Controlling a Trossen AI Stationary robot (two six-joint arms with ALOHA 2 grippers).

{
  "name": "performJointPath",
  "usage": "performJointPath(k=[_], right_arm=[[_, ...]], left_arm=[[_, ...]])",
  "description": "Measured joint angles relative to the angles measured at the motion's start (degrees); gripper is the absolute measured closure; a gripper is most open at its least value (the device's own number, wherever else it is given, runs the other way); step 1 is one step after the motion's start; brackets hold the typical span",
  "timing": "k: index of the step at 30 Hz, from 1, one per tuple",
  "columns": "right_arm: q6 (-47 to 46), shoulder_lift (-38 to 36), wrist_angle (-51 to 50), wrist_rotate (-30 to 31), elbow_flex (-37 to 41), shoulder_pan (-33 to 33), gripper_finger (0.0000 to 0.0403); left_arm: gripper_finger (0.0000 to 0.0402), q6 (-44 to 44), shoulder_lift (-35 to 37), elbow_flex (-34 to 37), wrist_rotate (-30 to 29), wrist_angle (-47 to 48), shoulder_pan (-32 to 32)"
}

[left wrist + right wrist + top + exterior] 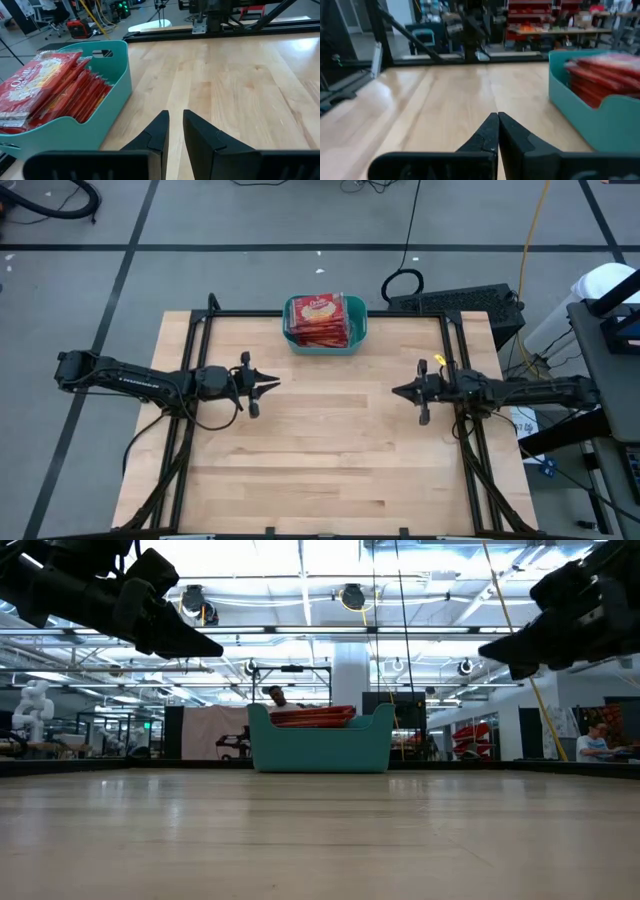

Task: Sort popcorn bags into baskets
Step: Return to Home Position

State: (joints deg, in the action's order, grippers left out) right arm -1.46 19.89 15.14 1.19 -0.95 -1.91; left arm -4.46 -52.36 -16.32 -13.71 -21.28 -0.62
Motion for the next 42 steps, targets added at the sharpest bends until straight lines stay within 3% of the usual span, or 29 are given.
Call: performJointPath(k=[14, 26, 31, 34, 42], right_arm=[[2.91, -19.66, -13.16, -0.25, 0.09, 0.00, 0.0403], [3.76, -19.38, -13.70, -1.33, 0.09, -0.11, 0.0403], [3.99, -19.26, -13.36, -1.31, 0.09, -0.11, 0.0403], [3.62, -19.23, -13.34, -1.31, 0.09, -0.11, 0.0403], [3.71, -19.20, -13.32, -1.31, 0.09, -0.11, 0.0403]], left_arm=[[0.0341, 0.10, 0.00, 0.00, 0.00, 0.09, 0.00], [0.0344, 0.63, 0.64, 0.19, -0.48, -0.08, 0.00], [0.0392, 2.46, 5.10, 5.94, -0.49, -4.97, 0.00], [0.0394, 5.26, 8.46, 9.90, -0.43, -9.03, -0.45], [0.0398, 6.37, 13.69, 15.72, -2.67, -9.22, -3.58]])
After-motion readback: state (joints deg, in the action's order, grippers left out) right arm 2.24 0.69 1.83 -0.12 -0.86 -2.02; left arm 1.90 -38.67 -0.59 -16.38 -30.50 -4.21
